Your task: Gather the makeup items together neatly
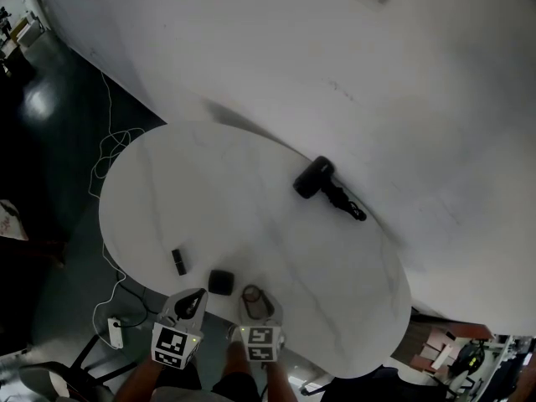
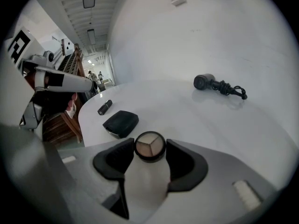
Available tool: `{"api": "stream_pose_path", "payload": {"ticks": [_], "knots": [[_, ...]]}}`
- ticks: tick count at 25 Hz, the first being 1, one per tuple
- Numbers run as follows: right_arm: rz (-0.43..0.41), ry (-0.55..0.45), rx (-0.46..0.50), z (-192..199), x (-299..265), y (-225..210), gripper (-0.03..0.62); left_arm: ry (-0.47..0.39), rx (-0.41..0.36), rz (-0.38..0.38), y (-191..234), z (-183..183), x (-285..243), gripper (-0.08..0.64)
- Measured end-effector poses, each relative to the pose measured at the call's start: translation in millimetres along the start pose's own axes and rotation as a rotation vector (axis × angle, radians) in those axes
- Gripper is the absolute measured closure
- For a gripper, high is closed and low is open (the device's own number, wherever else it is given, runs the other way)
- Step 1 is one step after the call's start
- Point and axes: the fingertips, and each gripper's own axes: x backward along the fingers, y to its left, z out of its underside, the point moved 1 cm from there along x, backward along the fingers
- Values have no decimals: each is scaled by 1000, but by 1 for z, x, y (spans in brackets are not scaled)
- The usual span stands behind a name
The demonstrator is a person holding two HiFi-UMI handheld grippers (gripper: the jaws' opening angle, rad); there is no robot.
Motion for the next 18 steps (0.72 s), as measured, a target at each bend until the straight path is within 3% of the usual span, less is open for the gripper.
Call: {"api": "stream_pose_path", "payload": {"ticks": [6, 18], "knots": [[12, -19, -30, -4, 4, 1, 321, -13, -6, -5, 4, -7, 3, 549], [51, -95, -34, -40, 31, -7, 321, -73, -51, 15, 4, -45, 11, 549]]}}
